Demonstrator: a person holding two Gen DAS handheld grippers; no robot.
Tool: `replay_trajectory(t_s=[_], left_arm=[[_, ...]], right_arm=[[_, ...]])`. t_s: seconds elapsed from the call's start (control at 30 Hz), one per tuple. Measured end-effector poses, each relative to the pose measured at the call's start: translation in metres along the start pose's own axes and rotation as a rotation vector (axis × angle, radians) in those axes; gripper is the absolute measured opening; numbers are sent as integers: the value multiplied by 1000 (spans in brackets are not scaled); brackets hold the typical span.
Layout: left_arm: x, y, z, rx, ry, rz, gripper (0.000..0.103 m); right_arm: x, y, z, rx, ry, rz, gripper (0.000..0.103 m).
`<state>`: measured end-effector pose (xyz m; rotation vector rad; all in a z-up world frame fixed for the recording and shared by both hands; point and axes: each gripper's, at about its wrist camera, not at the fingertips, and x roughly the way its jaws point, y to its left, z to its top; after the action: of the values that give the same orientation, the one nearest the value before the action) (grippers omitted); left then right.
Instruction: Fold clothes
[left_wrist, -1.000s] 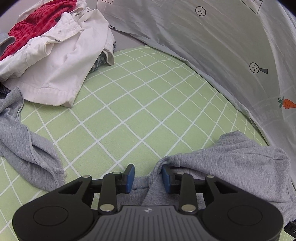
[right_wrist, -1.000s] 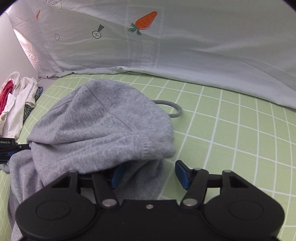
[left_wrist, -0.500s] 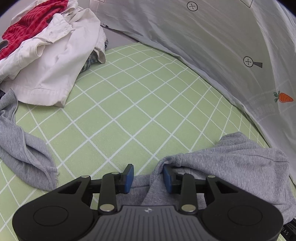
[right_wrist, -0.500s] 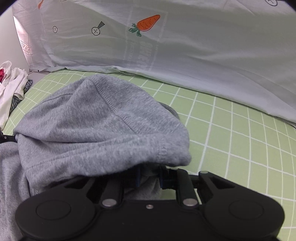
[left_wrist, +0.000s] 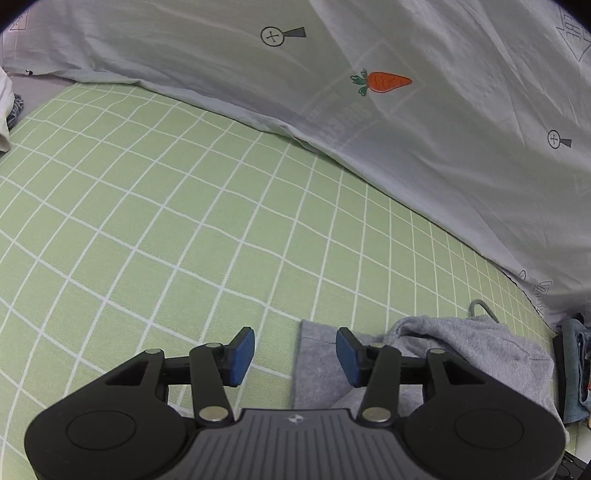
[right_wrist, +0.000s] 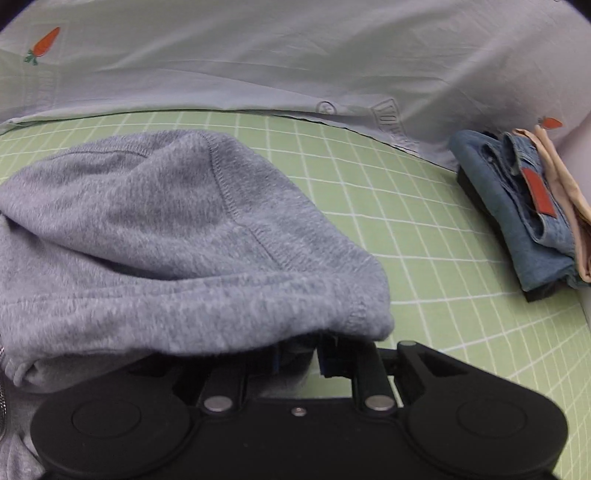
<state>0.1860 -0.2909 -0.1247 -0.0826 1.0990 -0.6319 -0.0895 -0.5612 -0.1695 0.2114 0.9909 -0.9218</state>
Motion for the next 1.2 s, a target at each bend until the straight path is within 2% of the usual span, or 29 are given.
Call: replay_trajectory(t_s=[0.1, 0.17, 0.2, 0.27, 0.3, 0.33, 0.47, 0.5, 0.57, 0.6, 0.67, 0.7, 0.73, 0.83, 1.0, 1.13, 1.2], left_arm=[[-8, 10, -7, 12, 15, 32, 52], [-13, 18, -12, 20, 30, 58, 52], [-15, 22, -18, 19, 46, 57, 52], [-18, 27, -32, 5, 84, 37, 54], [-20, 29, -40, 0, 102, 18, 57], [-20, 28, -48, 1, 120, 0, 58], [-17, 14, -80, 46, 191, -52, 59], [-16, 9, -87, 68, 183, -44, 60], [-15, -2, -92, 122, 181, -36, 59], [-15, -8, -95, 149, 180, -32, 58], [-12, -15, -98, 189, 175, -31, 32], [-11, -16, -99, 187, 184, -32, 4], [-11, -15, -100, 173, 181, -22, 5], [-26, -4, -95, 124, 131, -19, 5], [-75, 33, -74, 3, -16, -5, 5], [-118, 58, -61, -62, -150, 58, 5], [-139, 67, -58, -48, -221, 135, 5]], right_arm=[[-1, -25, -7, 68, 14, -20, 28], [-8, -29, -11, 81, 9, -14, 44], [-12, -28, -15, 79, 1, -19, 48], [-23, -23, -24, 83, -11, -15, 71], [-29, -19, -30, 88, -16, -10, 77], [-35, -16, -35, 92, -21, -5, 81], [-49, -9, -53, 101, -14, -1, 83], [-52, -7, -57, 103, -11, -1, 84], [-56, -7, -63, 110, -4, 18, 98], [-57, -7, -66, 116, -5, 22, 98], [-58, -7, -73, 123, 0, 31, 98], [-58, -7, -75, 124, 3, 36, 98], [-59, -6, -78, 125, 7, 38, 98], [-62, -3, -87, 132, 12, 32, 98], [-61, -5, -96, 193, 16, 34, 98], [-61, -4, -103, 186, -7, 24, 100], [-62, -3, -106, 173, -24, 17, 100]])
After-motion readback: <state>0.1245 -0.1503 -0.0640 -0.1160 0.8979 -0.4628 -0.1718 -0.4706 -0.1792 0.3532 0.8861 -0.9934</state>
